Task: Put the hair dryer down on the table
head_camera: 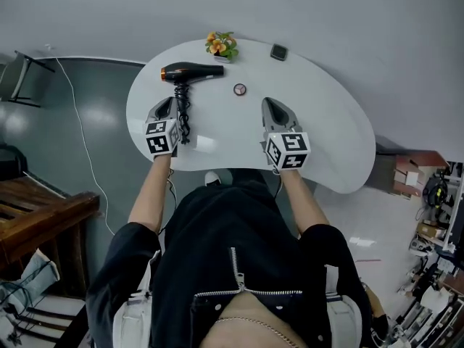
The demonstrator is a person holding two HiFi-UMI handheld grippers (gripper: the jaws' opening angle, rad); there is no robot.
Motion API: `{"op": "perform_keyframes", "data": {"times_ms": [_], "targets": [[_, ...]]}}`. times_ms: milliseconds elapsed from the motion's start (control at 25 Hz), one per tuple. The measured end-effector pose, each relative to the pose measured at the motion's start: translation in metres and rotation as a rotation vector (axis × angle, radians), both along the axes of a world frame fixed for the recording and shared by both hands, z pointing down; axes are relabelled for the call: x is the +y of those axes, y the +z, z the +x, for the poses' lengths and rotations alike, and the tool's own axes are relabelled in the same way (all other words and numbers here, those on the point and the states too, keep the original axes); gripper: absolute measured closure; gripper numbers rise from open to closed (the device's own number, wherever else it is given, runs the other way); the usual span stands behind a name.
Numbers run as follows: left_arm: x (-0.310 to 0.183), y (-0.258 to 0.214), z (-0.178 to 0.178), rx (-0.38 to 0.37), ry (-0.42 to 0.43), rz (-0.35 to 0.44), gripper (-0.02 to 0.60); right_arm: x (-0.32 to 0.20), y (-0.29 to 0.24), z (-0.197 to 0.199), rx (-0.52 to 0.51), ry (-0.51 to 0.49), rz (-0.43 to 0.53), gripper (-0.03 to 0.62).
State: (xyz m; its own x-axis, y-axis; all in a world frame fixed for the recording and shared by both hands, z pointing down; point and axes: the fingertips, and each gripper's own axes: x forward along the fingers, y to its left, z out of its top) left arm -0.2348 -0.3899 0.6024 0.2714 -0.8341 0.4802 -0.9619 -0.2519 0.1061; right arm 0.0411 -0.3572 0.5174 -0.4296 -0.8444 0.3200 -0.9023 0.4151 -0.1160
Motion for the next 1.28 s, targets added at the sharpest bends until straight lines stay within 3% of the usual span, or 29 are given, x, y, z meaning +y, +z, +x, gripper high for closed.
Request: {"op": "perform_keyframes", "data": {"times_ms": [320, 600, 840, 1280], "targets": [[0.033, -0.066, 0.013, -0.016, 0.095, 0.155, 0.558, 0.019, -0.015, -0.018, 0.023, 0.014, 0.064, 0.6], [0.046, -0.12, 0.007, 0.005, 0.112, 0.263, 0.558, 0.026, -0.038, -0.022, 0.023, 0.029, 0.131, 0.599], [0.053, -0.137, 0.0, 0.007, 0.095, 0.299, 0.558, 0.033, -0.043, -0.026, 0.021, 0.006, 0.145, 0.599], [0.067, -0.128, -0.002, 0.026, 0.092, 0.276, 0.558, 0.04, -0.044, -0.032, 0.028, -0.018, 0.15, 0.599]]}}
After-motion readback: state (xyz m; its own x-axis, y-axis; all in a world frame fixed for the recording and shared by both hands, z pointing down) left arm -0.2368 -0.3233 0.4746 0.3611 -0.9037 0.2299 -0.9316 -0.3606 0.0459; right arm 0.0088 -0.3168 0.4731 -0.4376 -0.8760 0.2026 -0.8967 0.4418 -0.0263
